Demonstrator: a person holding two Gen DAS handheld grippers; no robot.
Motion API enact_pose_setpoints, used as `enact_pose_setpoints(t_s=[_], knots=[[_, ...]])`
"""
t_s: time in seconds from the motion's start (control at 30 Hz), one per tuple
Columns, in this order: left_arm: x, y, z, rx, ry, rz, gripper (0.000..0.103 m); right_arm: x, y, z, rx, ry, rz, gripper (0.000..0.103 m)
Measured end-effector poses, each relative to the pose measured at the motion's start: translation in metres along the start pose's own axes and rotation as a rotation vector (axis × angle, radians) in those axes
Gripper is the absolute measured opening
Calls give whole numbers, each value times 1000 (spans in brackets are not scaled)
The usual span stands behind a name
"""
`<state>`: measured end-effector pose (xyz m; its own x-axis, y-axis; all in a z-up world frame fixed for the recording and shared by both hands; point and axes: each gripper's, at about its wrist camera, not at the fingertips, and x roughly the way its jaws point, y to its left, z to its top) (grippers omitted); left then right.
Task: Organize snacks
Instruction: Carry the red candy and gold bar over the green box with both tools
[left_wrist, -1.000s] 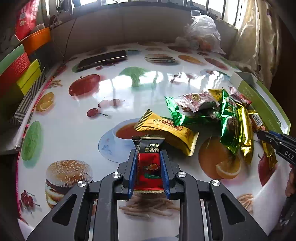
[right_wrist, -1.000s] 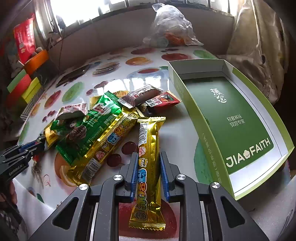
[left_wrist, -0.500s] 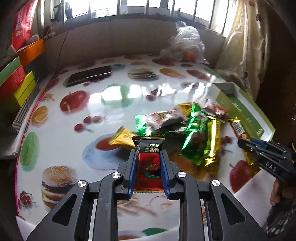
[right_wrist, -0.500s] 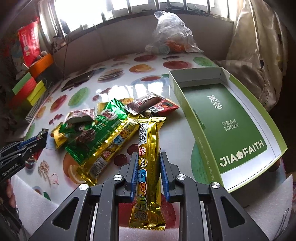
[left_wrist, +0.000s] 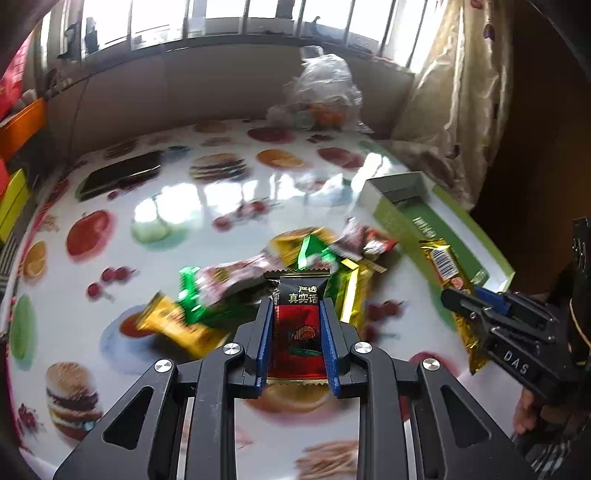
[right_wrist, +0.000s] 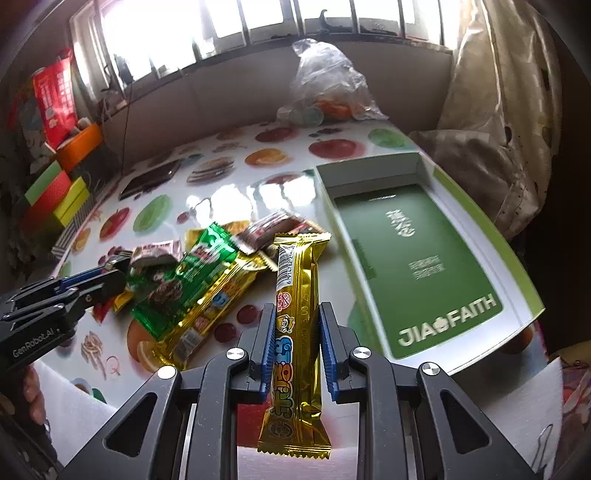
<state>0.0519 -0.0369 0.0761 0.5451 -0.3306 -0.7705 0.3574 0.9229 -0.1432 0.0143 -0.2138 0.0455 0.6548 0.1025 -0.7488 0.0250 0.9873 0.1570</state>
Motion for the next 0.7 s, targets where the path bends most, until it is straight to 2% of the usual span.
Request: enact_pose_setpoints(t_s=[0.1, 0.43, 0.63, 0.7], knots=[[3, -13, 11, 3, -9, -32, 25, -7, -11, 7, 16, -12, -2, 21], [35, -65, 41, -7, 18, -167, 25, -14, -57, 23, 70, -36, -86, 22], [53, -100, 53, 9, 36, -228, 25, -11, -80, 25, 95, -26, -111, 22], [63, -111, 57, 12, 54, -228, 25, -9, -86, 25, 97, -22, -118, 22]])
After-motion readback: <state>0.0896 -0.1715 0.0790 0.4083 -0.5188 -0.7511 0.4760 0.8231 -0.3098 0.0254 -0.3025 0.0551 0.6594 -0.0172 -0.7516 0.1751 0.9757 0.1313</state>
